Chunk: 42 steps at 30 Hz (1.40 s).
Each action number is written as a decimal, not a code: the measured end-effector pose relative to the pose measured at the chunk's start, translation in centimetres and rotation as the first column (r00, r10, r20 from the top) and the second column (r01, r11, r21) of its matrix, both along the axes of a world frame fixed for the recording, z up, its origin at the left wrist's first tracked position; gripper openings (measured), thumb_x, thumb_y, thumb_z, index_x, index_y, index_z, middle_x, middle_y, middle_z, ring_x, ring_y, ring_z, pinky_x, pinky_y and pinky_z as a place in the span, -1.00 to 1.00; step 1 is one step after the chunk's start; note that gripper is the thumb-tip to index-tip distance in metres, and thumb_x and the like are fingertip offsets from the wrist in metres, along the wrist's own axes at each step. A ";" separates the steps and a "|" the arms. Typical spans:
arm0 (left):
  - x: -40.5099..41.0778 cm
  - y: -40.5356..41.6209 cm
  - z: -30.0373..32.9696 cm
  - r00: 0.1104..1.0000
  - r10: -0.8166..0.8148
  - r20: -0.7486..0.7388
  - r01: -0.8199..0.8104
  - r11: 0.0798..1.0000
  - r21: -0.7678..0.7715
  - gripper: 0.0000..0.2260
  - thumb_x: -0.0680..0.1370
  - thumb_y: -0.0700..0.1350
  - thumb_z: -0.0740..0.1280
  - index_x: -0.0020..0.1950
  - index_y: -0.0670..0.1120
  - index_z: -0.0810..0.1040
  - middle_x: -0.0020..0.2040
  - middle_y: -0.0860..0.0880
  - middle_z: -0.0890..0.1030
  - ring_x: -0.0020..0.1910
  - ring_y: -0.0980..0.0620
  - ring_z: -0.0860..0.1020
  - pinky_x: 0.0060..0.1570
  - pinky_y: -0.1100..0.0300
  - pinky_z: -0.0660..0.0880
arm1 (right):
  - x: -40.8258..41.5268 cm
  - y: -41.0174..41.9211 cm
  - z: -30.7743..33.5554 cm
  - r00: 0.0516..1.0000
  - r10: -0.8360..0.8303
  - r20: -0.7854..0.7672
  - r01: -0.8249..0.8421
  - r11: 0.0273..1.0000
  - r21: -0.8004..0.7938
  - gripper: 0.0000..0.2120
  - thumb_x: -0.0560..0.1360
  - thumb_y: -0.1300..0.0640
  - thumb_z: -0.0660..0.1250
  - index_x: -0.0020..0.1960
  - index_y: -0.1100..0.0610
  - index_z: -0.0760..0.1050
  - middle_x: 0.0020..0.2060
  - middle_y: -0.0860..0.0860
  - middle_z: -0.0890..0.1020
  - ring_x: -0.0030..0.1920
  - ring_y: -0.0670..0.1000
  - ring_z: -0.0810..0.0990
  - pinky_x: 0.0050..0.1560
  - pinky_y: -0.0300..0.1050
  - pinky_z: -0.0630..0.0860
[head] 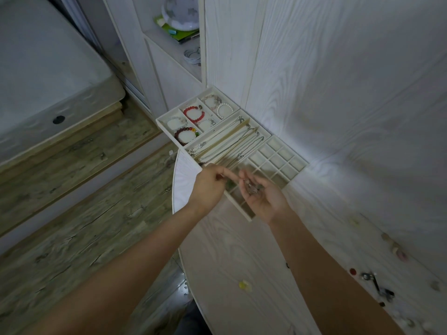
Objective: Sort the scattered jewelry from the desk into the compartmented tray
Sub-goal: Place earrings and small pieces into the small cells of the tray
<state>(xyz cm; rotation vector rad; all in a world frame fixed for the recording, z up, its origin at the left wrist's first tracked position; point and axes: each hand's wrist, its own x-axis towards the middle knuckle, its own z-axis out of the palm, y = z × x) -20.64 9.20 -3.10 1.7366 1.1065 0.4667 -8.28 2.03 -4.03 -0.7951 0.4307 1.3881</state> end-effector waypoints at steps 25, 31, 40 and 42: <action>-1.0 0.7 1.7 0.927 0.182 0.330 -0.101 0.964 -0.246 -0.83 0.59 -0.20 0.25 -0.19 -0.20 0.44 -0.15 -0.12 0.66 -0.13 0.00 0.64 -0.01 0.10 0.56 | -1.2 -0.4 3.0 0.948 0.250 0.196 -0.235 0.967 -0.094 -0.78 0.57 0.40 0.14 0.20 0.35 0.41 0.10 0.30 0.56 0.17 0.16 0.57 -0.12 -0.15 0.64; -0.2 0.9 2.0 0.925 0.233 0.301 -0.047 0.854 -0.518 -0.73 0.61 -0.33 0.03 -0.05 -0.15 0.51 -0.34 0.01 0.43 -0.48 0.18 0.35 -0.38 0.37 0.33 | -0.8 -0.4 2.2 0.917 0.313 0.249 -0.314 0.949 -0.033 -0.60 0.52 0.42 0.07 0.35 0.34 0.29 0.19 0.32 0.52 0.17 0.17 0.57 0.07 -0.08 0.60; 0.9 0.5 1.8 0.970 -0.219 0.107 0.240 0.930 -0.278 -0.90 0.51 -0.19 0.38 -0.09 -0.21 0.64 -0.24 0.03 0.62 -0.22 0.27 0.57 -0.12 0.45 0.47 | -1.1 0.1 2.2 0.940 0.257 0.224 -0.293 0.945 0.143 -0.37 0.43 0.36 0.14 0.49 0.22 0.12 0.34 0.14 0.44 0.15 0.02 0.56 -0.03 -0.13 0.59; 1.1 0.4 1.8 0.959 -0.264 0.100 0.283 0.899 -0.334 -0.91 0.51 -0.19 0.38 -0.09 -0.19 0.64 -0.23 0.05 0.62 -0.18 0.25 0.58 -0.08 0.47 0.46 | -1.2 0.4 2.2 0.940 0.239 0.242 -0.270 0.958 0.102 -0.47 0.52 0.34 0.07 0.49 0.21 0.13 0.34 0.10 0.45 0.18 0.00 0.53 -0.02 -0.17 0.55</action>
